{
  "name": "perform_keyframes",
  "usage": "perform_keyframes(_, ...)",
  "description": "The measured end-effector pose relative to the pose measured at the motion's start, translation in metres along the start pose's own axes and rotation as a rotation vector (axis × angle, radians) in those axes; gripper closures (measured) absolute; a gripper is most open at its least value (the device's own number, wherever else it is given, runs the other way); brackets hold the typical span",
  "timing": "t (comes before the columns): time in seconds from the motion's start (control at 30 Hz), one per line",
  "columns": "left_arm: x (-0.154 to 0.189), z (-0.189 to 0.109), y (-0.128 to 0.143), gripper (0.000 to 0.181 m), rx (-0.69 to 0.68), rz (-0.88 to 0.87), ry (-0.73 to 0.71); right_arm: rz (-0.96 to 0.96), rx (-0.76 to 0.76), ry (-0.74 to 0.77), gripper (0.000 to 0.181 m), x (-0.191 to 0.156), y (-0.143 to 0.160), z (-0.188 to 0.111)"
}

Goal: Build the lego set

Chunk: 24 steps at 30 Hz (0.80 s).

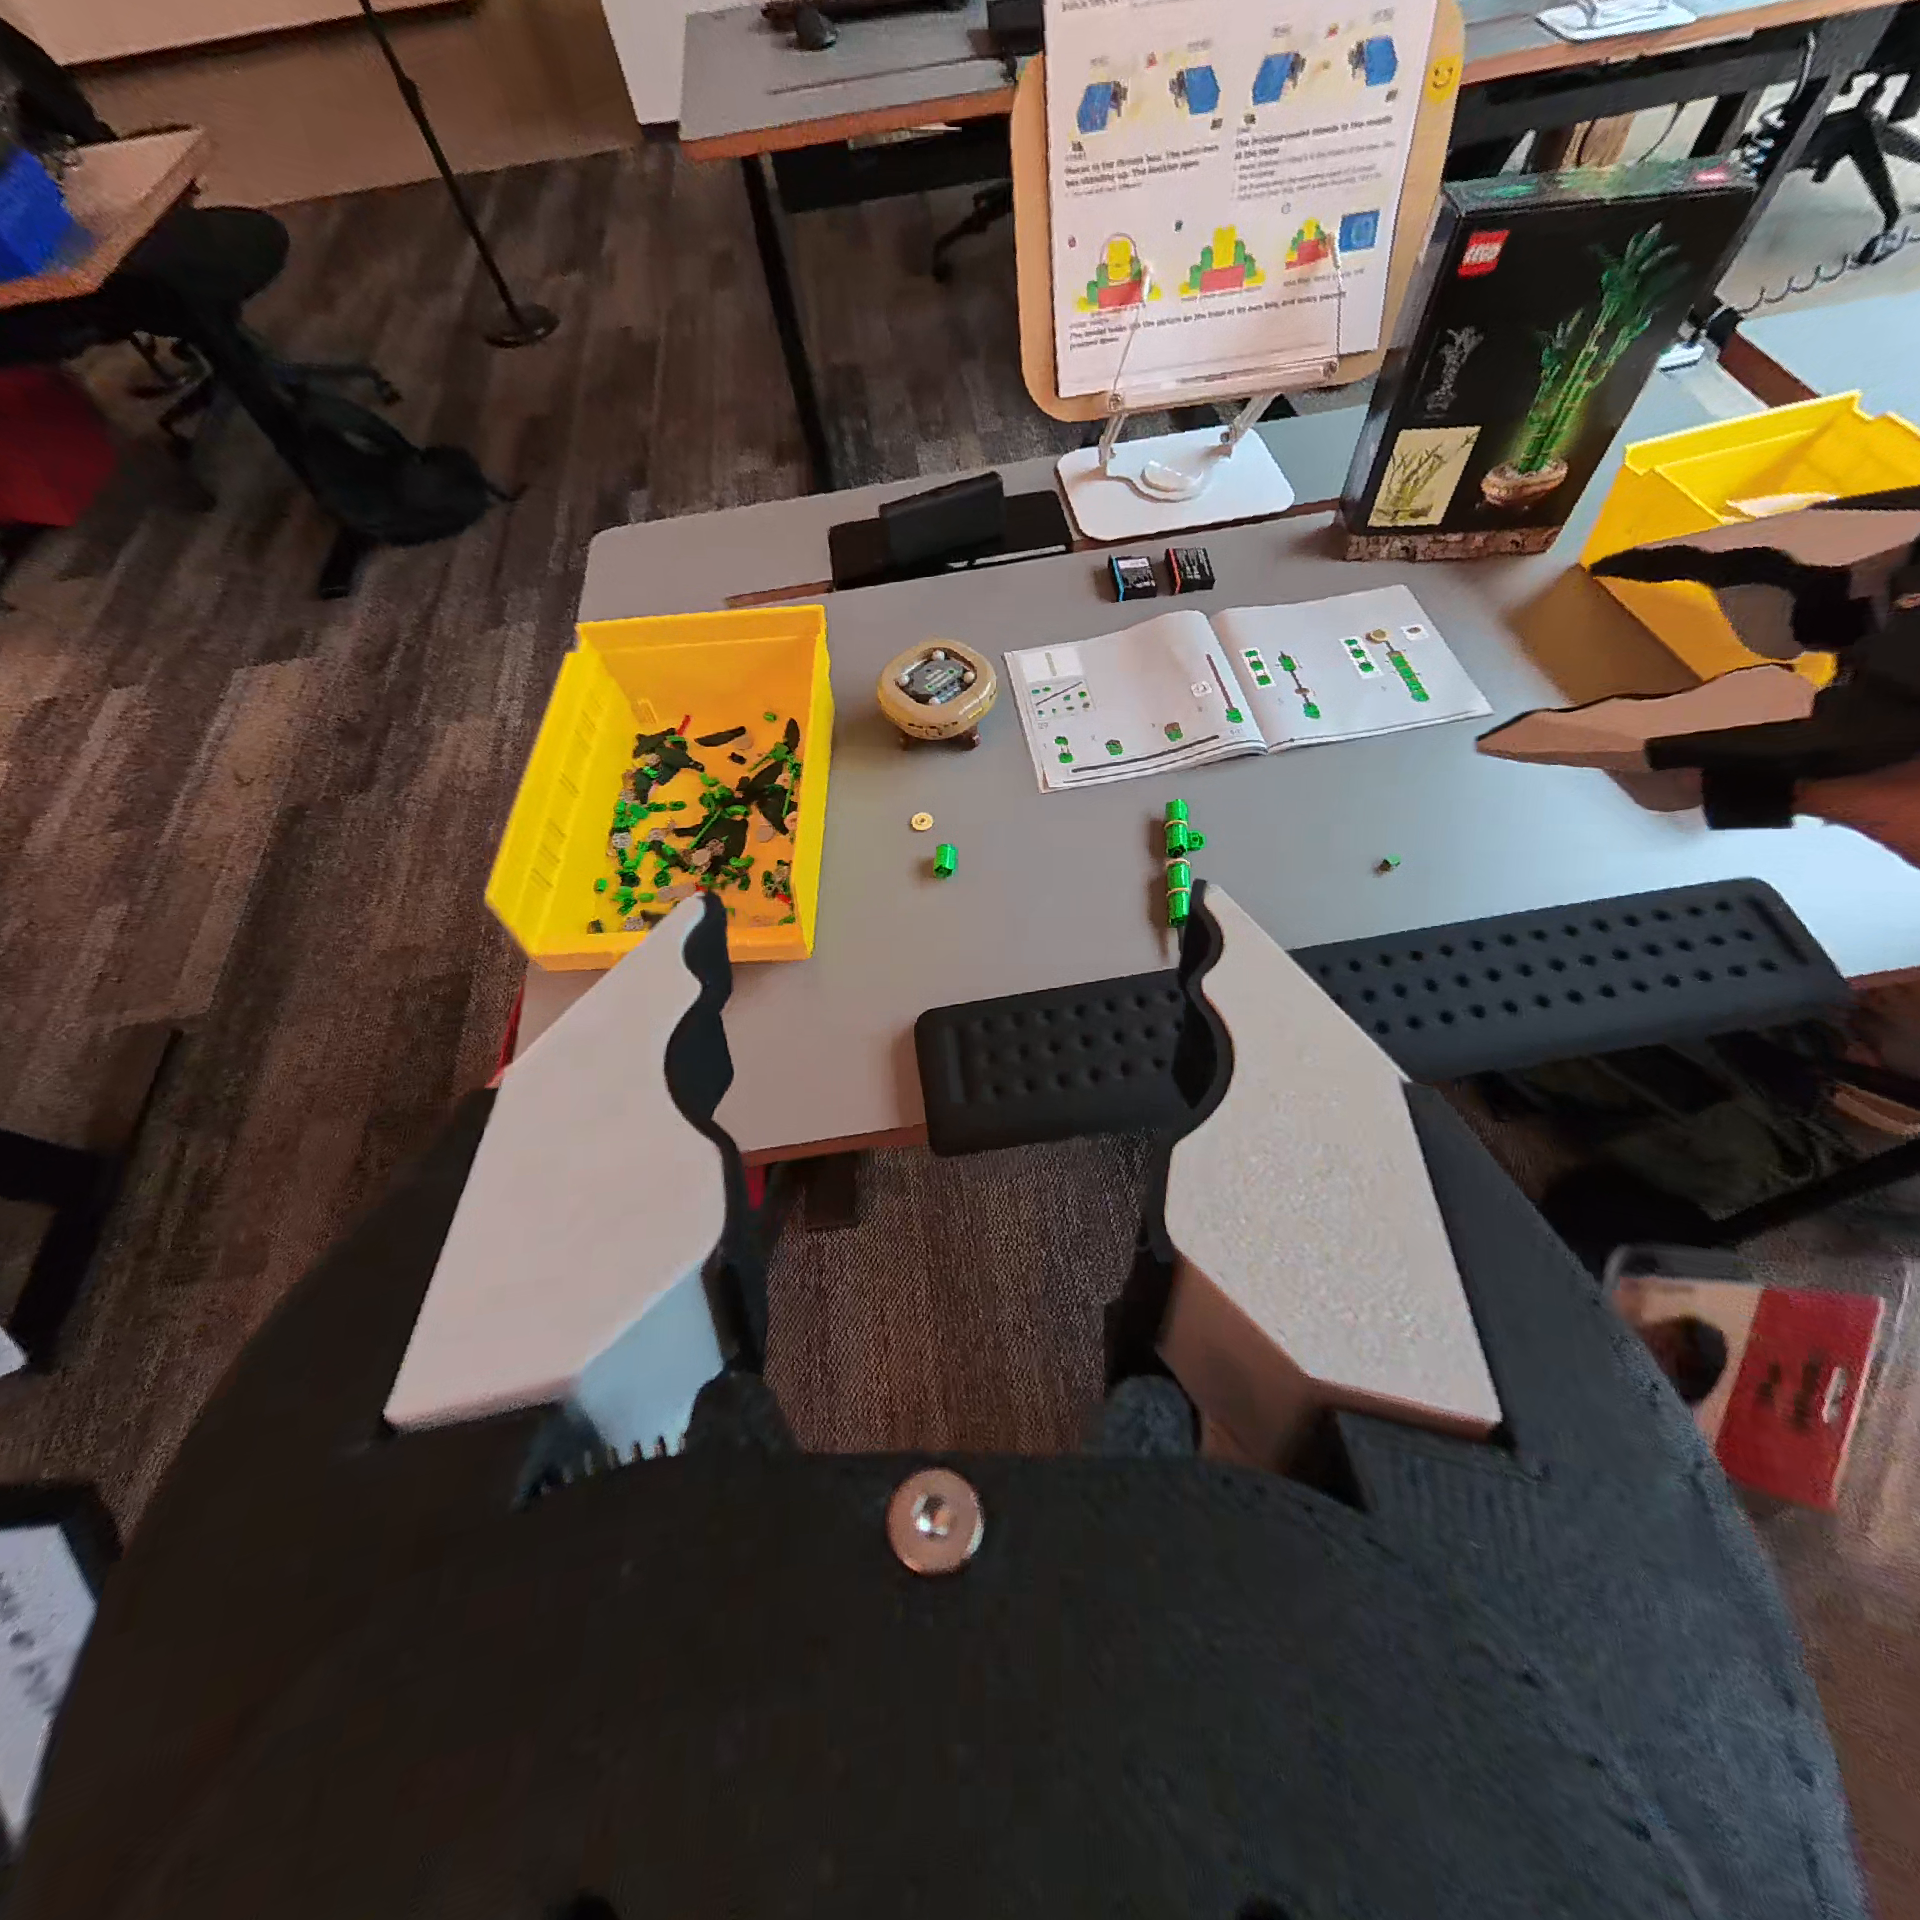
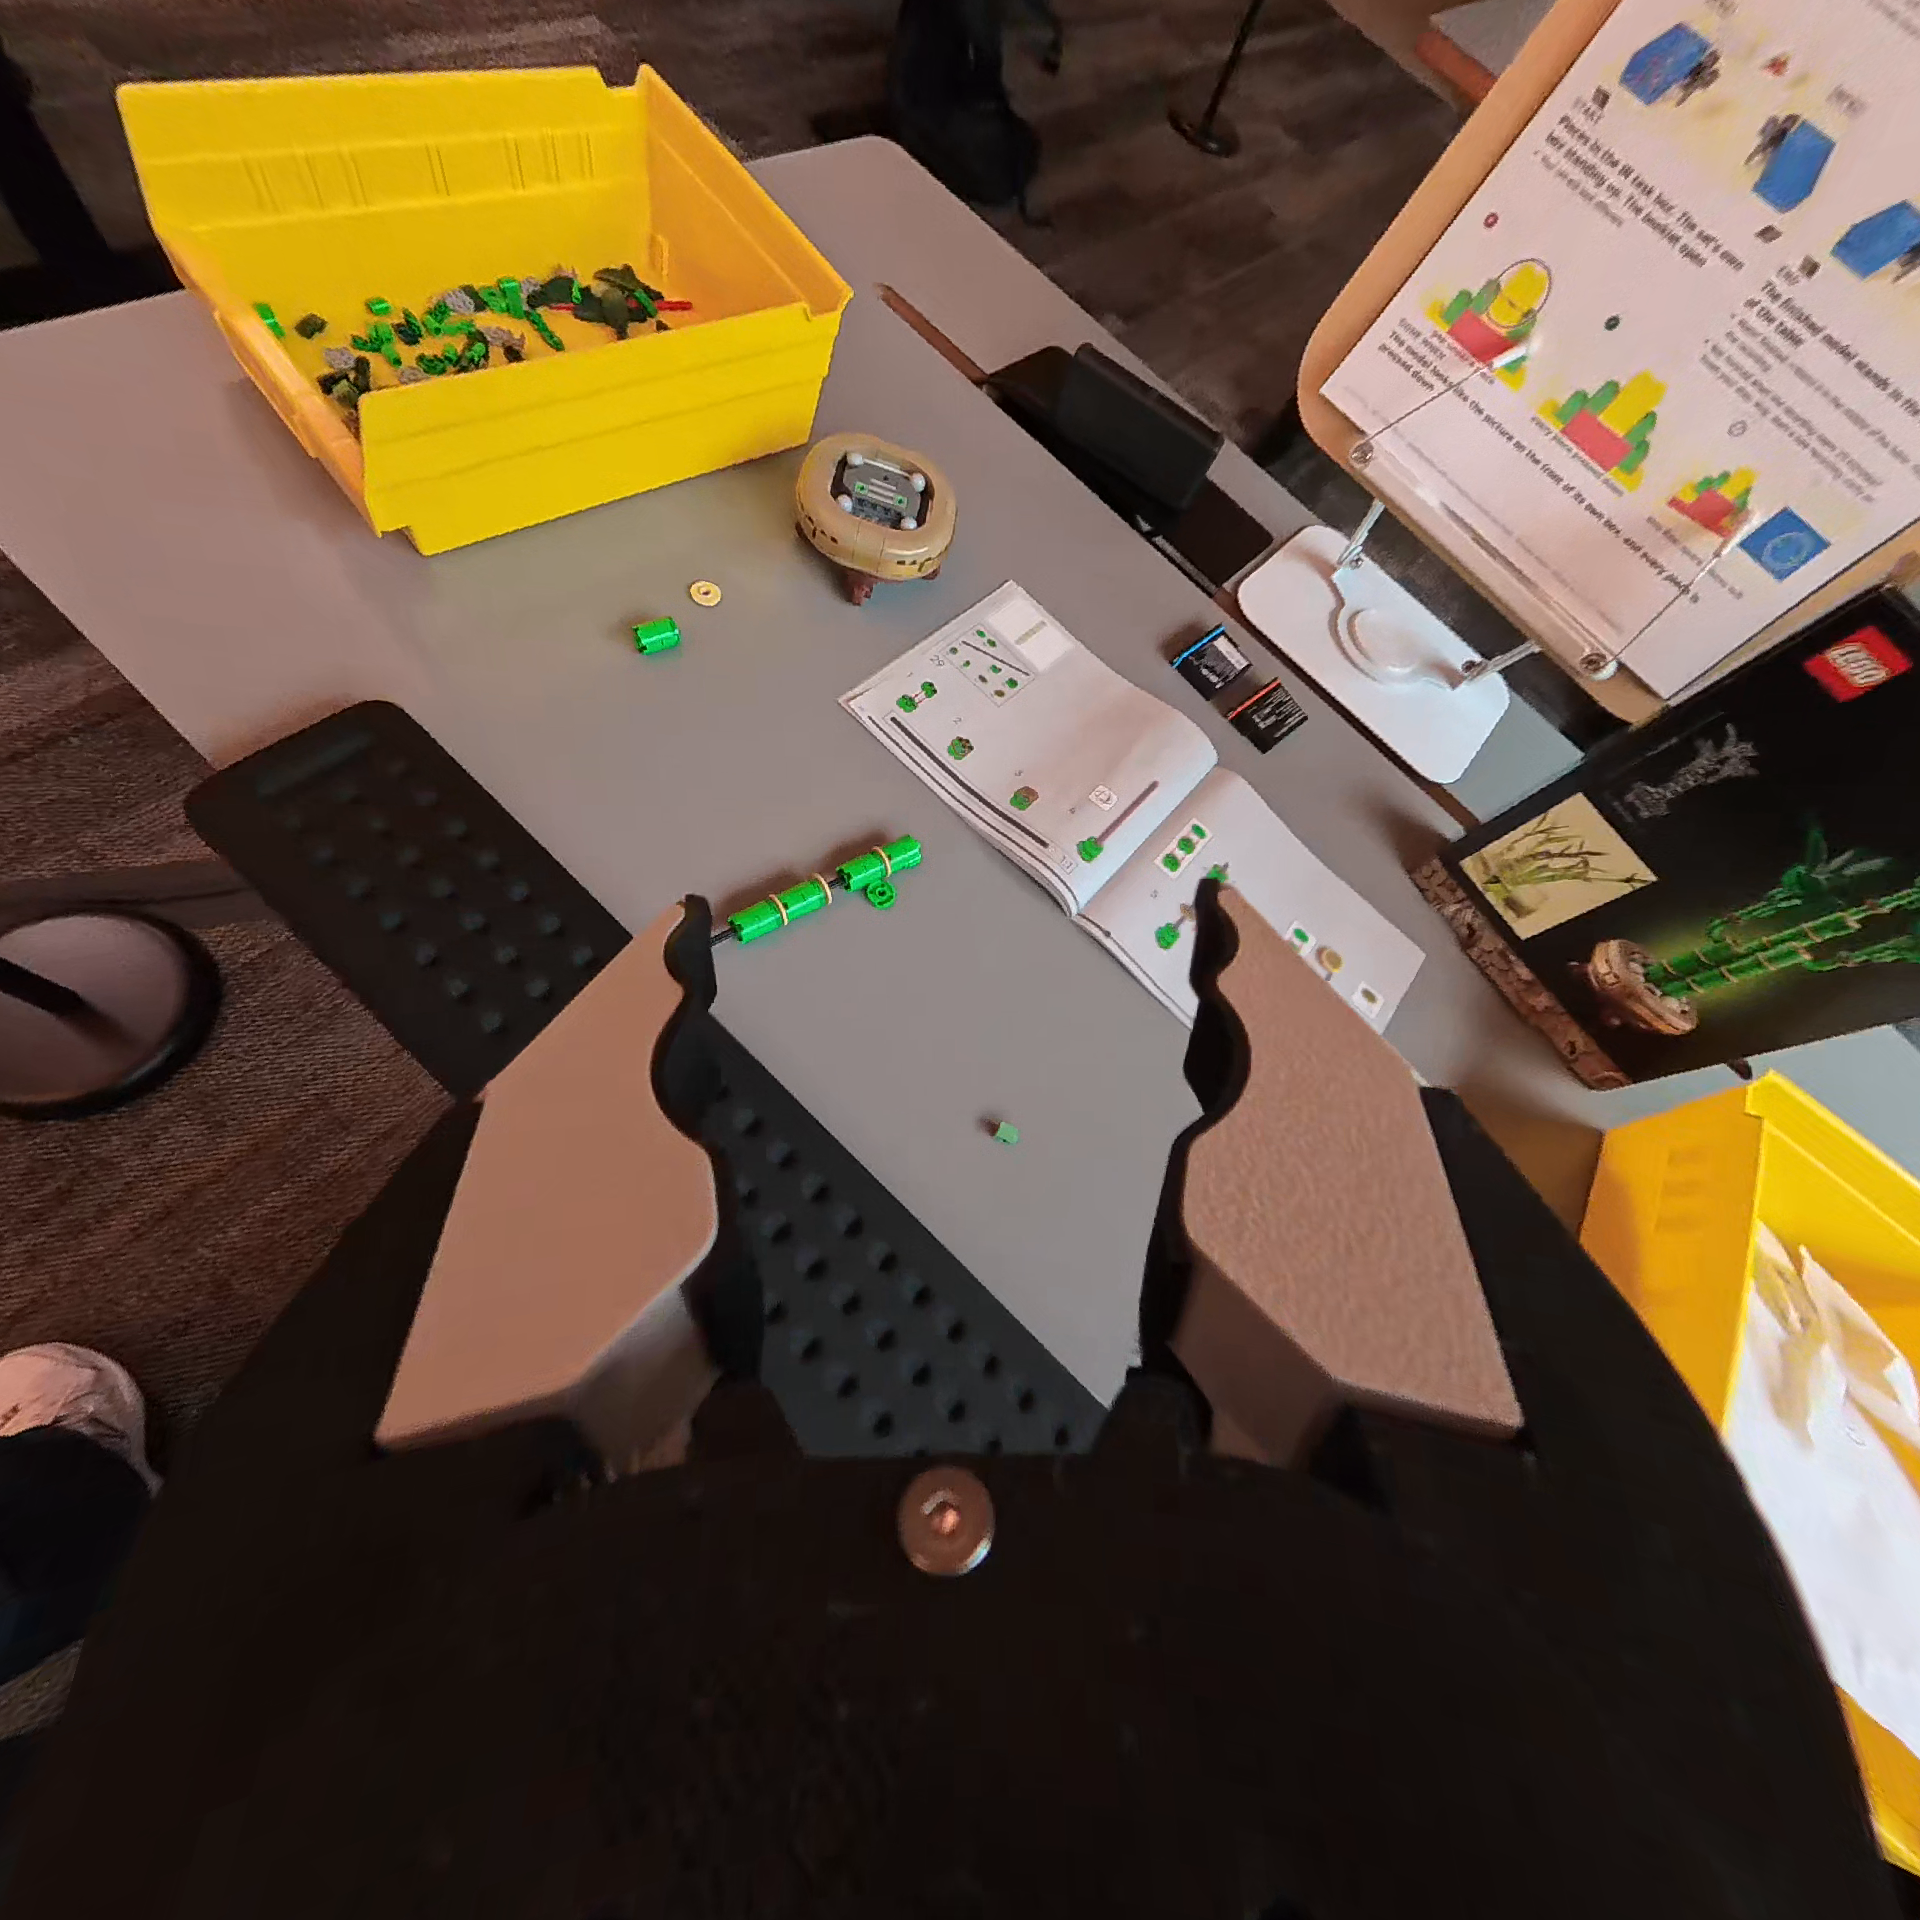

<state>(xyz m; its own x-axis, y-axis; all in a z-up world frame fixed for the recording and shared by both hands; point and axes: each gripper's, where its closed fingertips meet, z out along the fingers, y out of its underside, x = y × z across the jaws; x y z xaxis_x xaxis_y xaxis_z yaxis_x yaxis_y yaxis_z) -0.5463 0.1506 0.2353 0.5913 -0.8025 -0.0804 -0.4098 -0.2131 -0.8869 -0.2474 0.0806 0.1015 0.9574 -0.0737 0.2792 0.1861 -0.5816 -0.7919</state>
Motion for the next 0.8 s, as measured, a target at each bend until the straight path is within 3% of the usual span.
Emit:
perform_keyframes(0.17, -0.055, -0.06, 0.01, 0.092, 0.02, -0.176, -0.072, 0.027, -0.052, -0.07, 0.088, -0.027, -0.012, 0.018)
perform_keyframes(0.33, -0.145, -0.146, 0.02, 0.092, 0.113, -0.258, -0.216, -0.027, -0.025, -0.093, 0.088, -0.07, -0.064, 0.026)
perform_keyframes(0.47, -0.234, -0.224, 0.04, 0.093, 0.179, -0.255, -0.324, -0.02, 0.027, -0.047, 0.088, -0.106, -0.134, 0.029)
perform_keyframes(0.6, -0.335, -0.292, 0.085, 0.09, 0.183, -0.253, -0.33, 0.02, 0.025, 0.075, 0.088, -0.15, -0.206, 0.032)
perform_keyframes(0.7, -0.422, -0.333, 0.119, 0.089, 0.165, -0.252, -0.287, 0.149, 0.015, 0.085, 0.09, -0.216, -0.257, 0.03)
perform_keyframes(0.8, -0.501, -0.368, 0.137, 0.089, 0.126, -0.283, -0.239, 0.257, 0.067, -0.017, 0.093, -0.3, -0.33, 0.034)
